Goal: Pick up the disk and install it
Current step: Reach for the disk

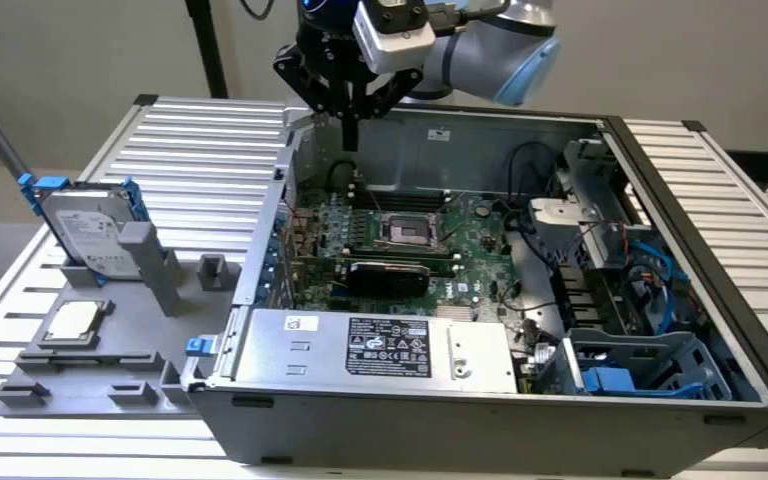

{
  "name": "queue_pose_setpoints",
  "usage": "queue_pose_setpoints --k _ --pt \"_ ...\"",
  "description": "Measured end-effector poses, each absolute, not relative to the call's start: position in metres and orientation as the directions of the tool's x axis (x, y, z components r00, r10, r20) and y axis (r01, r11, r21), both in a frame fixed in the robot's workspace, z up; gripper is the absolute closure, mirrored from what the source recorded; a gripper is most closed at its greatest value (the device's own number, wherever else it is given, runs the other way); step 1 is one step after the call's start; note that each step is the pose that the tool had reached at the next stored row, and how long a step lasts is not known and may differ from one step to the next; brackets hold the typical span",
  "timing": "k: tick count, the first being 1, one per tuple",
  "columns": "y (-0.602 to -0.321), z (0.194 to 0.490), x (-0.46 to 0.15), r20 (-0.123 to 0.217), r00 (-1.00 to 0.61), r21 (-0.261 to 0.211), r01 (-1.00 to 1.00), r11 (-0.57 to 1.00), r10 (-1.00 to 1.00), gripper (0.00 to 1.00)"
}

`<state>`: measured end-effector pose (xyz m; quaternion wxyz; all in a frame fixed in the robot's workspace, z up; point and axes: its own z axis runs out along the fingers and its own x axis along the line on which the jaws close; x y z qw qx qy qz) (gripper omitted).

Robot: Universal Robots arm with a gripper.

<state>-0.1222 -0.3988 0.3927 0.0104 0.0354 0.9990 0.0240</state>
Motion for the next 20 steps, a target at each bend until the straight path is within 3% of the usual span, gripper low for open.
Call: queue_pose_setpoints --k 20 --pt "-0.399 0.393 -0.209 -0.019 -0.997 0.049 0.07 0.996 0.071 0.89"
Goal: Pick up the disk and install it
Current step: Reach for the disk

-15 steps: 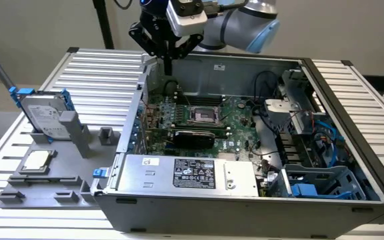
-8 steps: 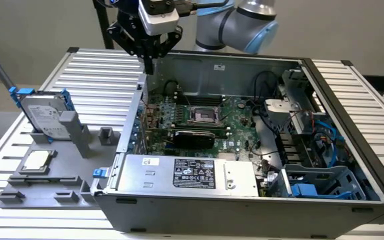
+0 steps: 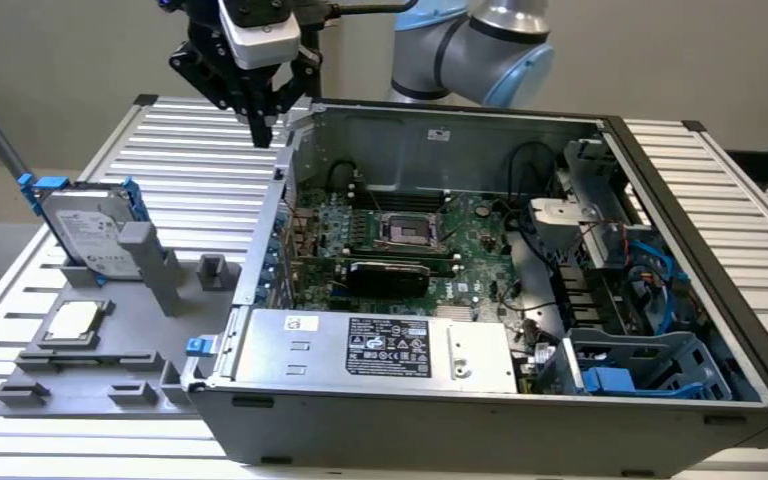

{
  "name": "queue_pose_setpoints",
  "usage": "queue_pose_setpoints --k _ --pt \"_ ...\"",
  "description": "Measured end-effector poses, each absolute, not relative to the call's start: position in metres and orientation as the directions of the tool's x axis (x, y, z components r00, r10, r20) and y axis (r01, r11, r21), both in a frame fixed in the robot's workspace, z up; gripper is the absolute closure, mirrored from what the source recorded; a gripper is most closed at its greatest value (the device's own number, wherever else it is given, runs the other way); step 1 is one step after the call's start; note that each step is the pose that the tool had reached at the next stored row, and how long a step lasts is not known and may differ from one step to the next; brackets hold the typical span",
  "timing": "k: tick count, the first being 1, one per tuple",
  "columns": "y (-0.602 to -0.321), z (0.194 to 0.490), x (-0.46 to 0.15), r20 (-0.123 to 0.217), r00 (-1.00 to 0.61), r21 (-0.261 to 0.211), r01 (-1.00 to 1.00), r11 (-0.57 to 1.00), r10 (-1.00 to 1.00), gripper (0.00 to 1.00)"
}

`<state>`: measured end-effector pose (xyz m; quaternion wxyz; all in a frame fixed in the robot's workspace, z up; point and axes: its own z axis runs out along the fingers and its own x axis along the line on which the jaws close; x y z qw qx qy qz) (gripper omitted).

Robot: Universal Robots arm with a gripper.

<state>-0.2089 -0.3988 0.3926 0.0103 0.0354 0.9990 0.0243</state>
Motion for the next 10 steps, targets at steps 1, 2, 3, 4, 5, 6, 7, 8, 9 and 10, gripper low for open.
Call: queue_pose_setpoints --k 1,2,3,4,5,6,7,8,9,10 --pt "-0.399 0.393 -0.213 -0.019 -0.997 0.049 0.07 0.996 0.071 0.89" --pt "-0.399 0.393 -0.218 -0.019 -0.997 0.049 0.07 0.996 0.071 0.89" --pt "-0.399 0.393 -0.222 -0.019 -0.997 0.049 0.07 0.996 0.071 0.89" --pt "-0.399 0.393 -0.227 -0.019 -0.997 0.049 0.07 0.996 0.071 0.89" --pt "-0.399 0.393 -0.231 -0.019 -0.997 0.049 0.07 0.996 0.071 0.89" --pt "-0.399 0.393 -0.236 -0.019 -0.997 0.049 0.07 0.996 0.071 0.89" --pt "-0.399 0.393 -0.24 -0.019 -0.997 0.049 0.07 0.996 0.071 0.89" --pt "-0.399 0.393 -0.245 -0.019 -0.997 0.049 0.07 0.996 0.071 0.89" --pt "-0.399 0.393 -0.25 -0.019 -0.997 0.049 0.07 0.996 0.071 0.89" --pt "-0.399 0.393 -0.254 -0.019 -0.997 0.049 0.07 0.996 0.071 0.89"
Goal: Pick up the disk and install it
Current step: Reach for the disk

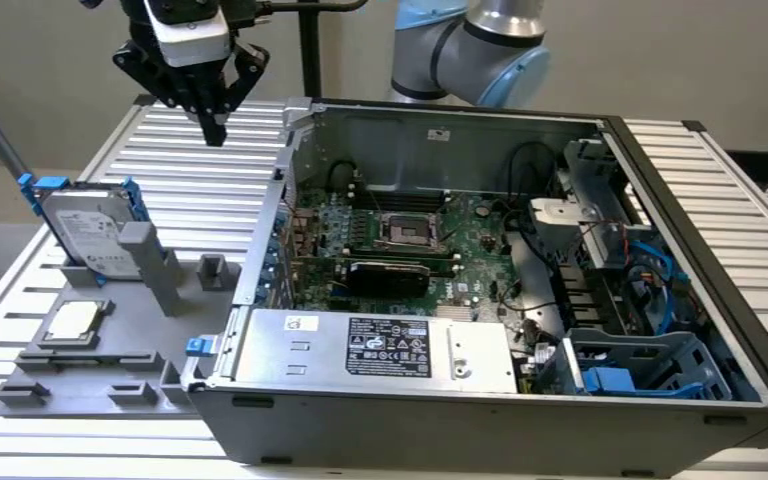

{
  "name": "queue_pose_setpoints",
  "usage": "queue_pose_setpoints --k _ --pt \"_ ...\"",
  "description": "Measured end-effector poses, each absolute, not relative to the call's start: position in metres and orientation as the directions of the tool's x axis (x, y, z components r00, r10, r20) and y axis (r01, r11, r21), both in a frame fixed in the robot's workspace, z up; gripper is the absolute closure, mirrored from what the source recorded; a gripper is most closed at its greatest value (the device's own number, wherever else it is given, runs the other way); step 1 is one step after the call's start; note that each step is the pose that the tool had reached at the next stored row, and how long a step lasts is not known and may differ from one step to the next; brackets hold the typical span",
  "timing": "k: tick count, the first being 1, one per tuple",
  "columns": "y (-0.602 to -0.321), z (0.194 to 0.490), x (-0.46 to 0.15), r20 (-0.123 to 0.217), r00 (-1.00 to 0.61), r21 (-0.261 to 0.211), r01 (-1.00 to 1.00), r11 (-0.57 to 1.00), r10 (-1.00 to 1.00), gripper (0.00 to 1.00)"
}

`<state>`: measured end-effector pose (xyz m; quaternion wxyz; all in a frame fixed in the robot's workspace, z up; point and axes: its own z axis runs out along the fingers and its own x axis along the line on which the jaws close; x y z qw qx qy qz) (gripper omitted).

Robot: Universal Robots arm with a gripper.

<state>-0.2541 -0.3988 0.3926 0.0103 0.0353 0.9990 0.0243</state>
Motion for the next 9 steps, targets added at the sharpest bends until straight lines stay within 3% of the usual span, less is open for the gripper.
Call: queue_pose_setpoints --k 9 --pt "-0.399 0.393 -0.295 -0.019 -0.997 0.049 0.07 0.996 0.071 0.89"
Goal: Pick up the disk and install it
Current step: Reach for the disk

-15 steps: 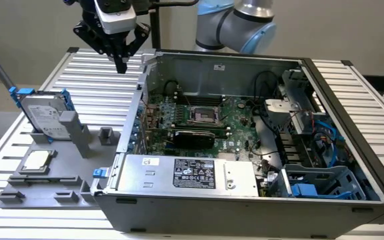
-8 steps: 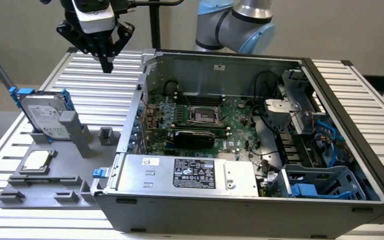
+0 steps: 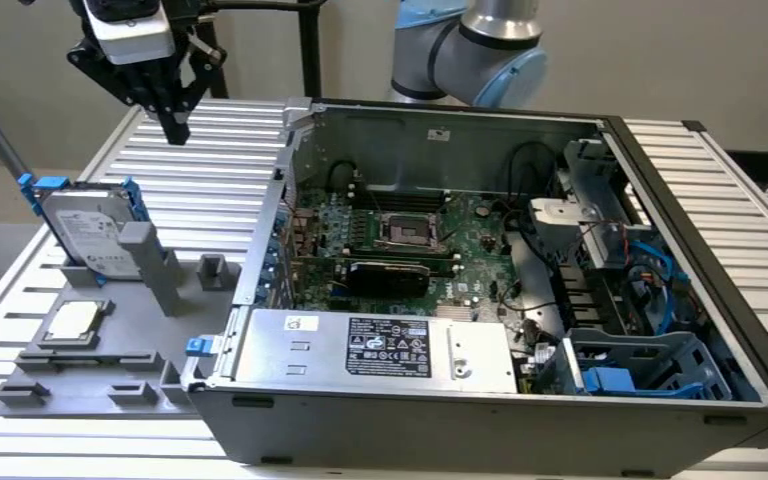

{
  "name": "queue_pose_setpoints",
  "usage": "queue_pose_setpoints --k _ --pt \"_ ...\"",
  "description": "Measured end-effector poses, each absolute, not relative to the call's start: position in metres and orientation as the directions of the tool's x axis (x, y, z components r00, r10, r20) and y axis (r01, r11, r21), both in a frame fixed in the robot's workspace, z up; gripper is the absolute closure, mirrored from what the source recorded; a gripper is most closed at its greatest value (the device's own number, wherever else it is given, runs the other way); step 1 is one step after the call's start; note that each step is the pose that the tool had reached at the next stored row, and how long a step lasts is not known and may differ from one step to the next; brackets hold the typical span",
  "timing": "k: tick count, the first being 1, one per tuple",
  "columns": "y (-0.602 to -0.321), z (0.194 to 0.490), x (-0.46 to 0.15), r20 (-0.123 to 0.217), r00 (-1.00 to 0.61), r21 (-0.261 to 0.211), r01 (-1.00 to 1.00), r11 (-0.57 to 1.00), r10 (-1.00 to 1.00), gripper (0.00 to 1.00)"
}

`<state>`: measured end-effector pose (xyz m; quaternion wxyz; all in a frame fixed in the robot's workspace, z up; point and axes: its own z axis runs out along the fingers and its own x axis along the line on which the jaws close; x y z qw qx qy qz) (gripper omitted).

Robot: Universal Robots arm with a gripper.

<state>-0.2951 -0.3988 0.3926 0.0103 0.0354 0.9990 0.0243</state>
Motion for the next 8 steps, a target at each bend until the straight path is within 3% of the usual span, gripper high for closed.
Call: queue_pose_setpoints --k 8 --pt "-0.399 0.392 -0.331 -0.019 -0.997 0.049 0.07 0.996 0.071 0.89"
